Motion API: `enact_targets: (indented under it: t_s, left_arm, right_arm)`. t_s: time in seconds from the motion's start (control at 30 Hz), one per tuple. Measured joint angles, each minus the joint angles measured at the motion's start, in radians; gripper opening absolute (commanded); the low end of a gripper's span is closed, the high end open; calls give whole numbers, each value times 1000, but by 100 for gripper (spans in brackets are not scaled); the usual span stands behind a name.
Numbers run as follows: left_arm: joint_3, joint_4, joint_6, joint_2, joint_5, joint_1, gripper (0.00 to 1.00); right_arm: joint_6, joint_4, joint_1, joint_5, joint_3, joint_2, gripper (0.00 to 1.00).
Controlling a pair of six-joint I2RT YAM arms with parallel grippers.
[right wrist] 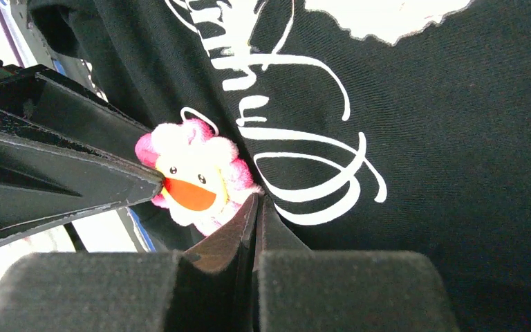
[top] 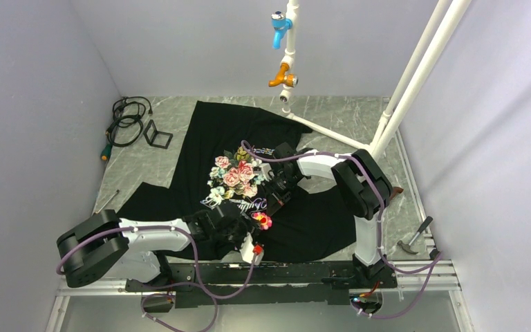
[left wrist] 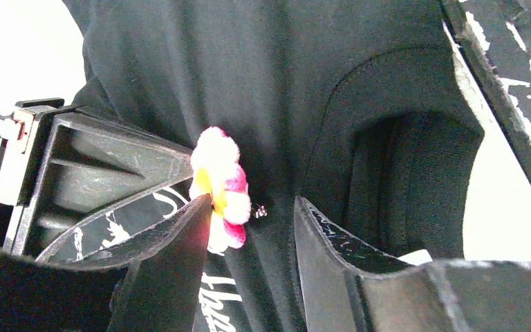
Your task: Remove the brooch from the garment
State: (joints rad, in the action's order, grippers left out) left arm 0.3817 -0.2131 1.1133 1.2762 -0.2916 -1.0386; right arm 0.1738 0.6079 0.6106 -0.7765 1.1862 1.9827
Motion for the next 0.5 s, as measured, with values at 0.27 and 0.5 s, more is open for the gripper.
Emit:
enact_targets:
  t_s: [0.27, 0.5]
  left_arm:
    - [0, -24, -7, 29, 5, 0, 43]
    - [78, -18, -69, 48, 29, 12, 36]
  right_arm:
    - [-2, 13, 0, 0, 11, 9, 0]
    - [-2, 26, 0, -2, 21, 16, 0]
